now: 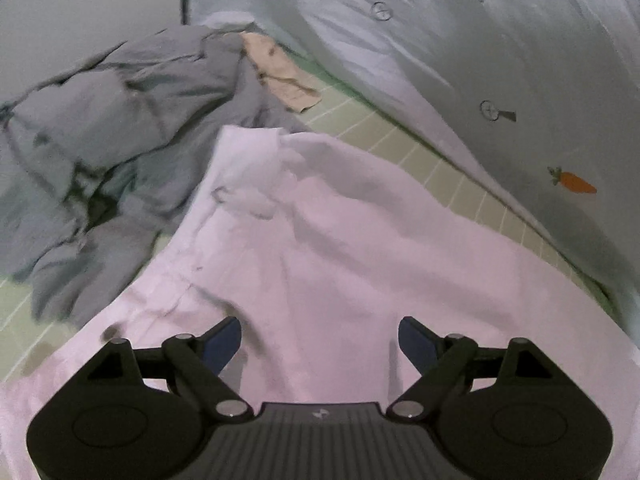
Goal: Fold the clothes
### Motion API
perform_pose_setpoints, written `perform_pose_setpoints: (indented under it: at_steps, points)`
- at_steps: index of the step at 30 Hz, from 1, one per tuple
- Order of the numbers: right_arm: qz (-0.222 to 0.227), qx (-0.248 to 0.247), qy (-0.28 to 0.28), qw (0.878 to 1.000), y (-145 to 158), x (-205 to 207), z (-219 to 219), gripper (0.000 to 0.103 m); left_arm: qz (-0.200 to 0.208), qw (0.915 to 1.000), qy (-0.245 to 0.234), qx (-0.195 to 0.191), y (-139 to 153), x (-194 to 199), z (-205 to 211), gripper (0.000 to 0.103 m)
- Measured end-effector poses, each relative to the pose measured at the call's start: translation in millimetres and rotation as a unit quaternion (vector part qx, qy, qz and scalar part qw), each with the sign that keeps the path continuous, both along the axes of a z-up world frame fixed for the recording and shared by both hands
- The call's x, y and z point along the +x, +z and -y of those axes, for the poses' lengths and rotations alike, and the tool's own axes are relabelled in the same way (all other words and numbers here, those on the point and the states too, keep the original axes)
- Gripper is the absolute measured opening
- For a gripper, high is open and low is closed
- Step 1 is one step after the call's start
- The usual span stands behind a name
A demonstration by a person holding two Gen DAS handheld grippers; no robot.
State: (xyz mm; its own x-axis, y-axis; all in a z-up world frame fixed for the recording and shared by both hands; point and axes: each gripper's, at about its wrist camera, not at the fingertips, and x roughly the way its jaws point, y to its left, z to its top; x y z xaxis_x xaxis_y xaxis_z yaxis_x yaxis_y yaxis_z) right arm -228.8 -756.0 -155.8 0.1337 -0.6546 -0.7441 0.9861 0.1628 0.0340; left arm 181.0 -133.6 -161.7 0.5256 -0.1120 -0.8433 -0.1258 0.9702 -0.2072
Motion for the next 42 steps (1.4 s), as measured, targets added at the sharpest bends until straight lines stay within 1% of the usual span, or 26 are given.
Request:
perform_pose_setpoints:
  at_steps: [2,4,5,6,7,8,9,10,12,15,17,19,24,27,29,34,36,39,42]
  points:
    - [-0.009,0.007,0.0,1.0,3.9,1.0,1.0,0.005,-0.008,0.9999,0.013,-0.003,1.6,-9.0,-11.4,0.086]
    - [-0.019,0.015,0.002,1.0,8.4,2.8,1.6,0.016,-0.013,0.9996,0.025,-0.006,4.8,-19.0,-24.4,0.086]
    - [-0.013,0.013,0.008,1.0,13.0,0.0,-5.2,0.036,-0.015,0.9994,0.029,-0.009,6.4,-25.2,-30.5,0.086]
    - [-0.004,0.011,0.015,1.0,18.1,-3.7,-13.9,0.06,-0.017,0.9993,0.031,-0.011,7.4,-31.5,-35.5,0.086]
    - [0.005,0.008,0.022,1.0,23.3,-7.4,-22.5,0.069,-0.018,0.9993,0.031,-0.012,8.3,-38.8,-39.2,0.087]
    - [0.014,0.005,0.029,0.999,28.4,-11.0,-31.1,0.082,-0.016,0.9994,0.027,-0.012,9.3,-47.2,-41.4,0.087]
    - [0.022,0.002,0.035,0.999,33.6,-14.7,-39.8,0.09,-0.015,0.9995,0.024,-0.013,10.2,-55.5,-43.5,0.088]
    - [0.031,-0.001,0.042,0.999,38.7,-18.4,-48.4,0.093,-0.014,0.9996,0.02,-0.013,11.2,-63.9,-45.7,0.088]
    - [0.079,0.017,0.051,0.995,42.3,-37.8,-73.4,0.103,-0.008,0.9998,0.011,-0.013,13.8,-80.5,-49.2,0.091]
    - [0.153,0.058,0.05,0.985,37.5,-72.1,-110.7,0.103,0.019,0.9996,-0.014,-0.014,22.3,-102.6,-48.5,0.095]
    - [0.194,0.084,0.034,0.977,30.4,-98.2,-136.2,0.103,0.042,0.9983,-0.035,-0.019,30.9,-115.3,-46.9,0.096]
    - [0.233,0.104,0.015,0.967,21.9,-125.6,-161.3,0.103,0.061,0.9964,-0.054,-0.025,38.4,-125.7,-44.6,0.101]
    - [0.292,0.135,-0.009,0.947,5.3,-186.1,-211.6,0.103,0.083,0.9921,-0.086,-0.038,48.2,-157.5,-39.3,0.101]
    - [0.319,0.148,-0.022,0.936,-2.4,-219.9,-231.6,0.103,0.078,0.9911,-0.099,-0.043,48.2,-174.9,-31.4,0.101]
    - [0.34,0.157,-0.032,0.927,-6.1,-240.9,-240.7,0.103,0.076,0.9903,-0.107,-0.046,49.7,-186.8,-25.4,0.101]
    - [0.371,0.173,-0.037,0.912,-5.6,-282.0,-249.3,0.103,0.069,0.989,-0.125,-0.038,48.9,-223.3,-7.3,0.101]
    - [0.369,0.18,-0.033,0.911,-3.6,-292.5,-245.9,0.103,0.065,0.9894,-0.126,-0.033,47.9,-237.9,-1.6,0.101]
    - [0.364,0.193,-0.023,0.911,-4.4,-304.3,-235.4,0.103,0.054,0.9919,-0.112,-0.027,47.3,-257.4,4.3,0.101]
    - [0.358,0.205,-0.01,0.911,-7.8,-313.8,-221.9,0.103,0.053,0.9931,-0.101,-0.025,49.2,-276.1,10.7,0.101]
